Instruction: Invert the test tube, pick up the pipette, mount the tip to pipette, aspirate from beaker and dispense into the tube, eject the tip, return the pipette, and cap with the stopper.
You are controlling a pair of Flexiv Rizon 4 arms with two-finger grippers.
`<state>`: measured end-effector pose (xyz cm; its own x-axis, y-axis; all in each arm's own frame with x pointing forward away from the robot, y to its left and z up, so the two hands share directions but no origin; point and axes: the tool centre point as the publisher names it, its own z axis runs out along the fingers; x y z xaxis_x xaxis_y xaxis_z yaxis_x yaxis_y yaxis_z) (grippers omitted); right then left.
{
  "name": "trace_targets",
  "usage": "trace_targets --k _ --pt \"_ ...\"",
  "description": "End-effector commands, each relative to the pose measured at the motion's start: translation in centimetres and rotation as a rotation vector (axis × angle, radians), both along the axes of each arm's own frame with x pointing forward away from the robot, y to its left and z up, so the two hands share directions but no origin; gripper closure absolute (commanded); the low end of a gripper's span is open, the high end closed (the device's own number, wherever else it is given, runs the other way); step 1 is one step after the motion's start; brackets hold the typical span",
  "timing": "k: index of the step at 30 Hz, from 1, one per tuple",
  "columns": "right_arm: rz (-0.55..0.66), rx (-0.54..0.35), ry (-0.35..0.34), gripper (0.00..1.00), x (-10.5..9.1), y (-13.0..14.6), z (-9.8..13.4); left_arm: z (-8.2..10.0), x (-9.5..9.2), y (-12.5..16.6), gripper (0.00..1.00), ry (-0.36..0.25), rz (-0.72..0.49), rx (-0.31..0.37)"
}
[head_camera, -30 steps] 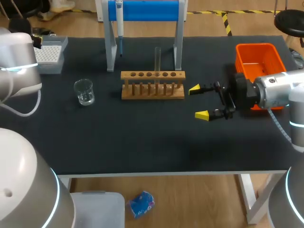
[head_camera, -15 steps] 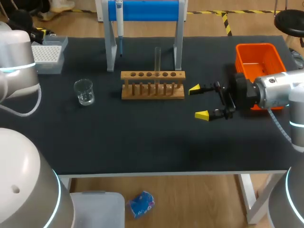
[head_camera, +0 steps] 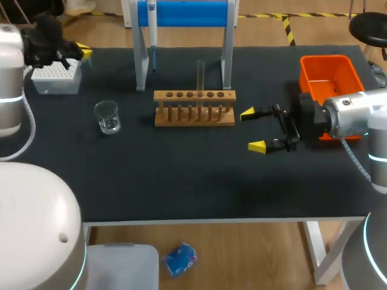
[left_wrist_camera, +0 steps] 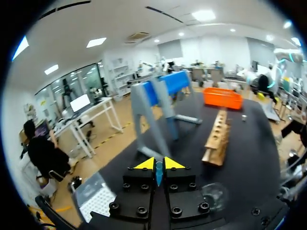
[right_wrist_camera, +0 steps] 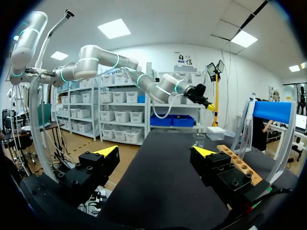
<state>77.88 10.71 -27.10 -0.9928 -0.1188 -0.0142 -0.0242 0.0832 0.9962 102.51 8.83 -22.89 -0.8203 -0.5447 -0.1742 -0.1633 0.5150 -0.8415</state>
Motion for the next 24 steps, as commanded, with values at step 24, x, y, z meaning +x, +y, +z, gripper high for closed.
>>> trace_targets --k 24 --pt "-0.001 0.000 0.000 0.00 -0.1 0.0 0.0 3.3 -12.3 -8.5 1.00 0.126 -0.255 0.001"
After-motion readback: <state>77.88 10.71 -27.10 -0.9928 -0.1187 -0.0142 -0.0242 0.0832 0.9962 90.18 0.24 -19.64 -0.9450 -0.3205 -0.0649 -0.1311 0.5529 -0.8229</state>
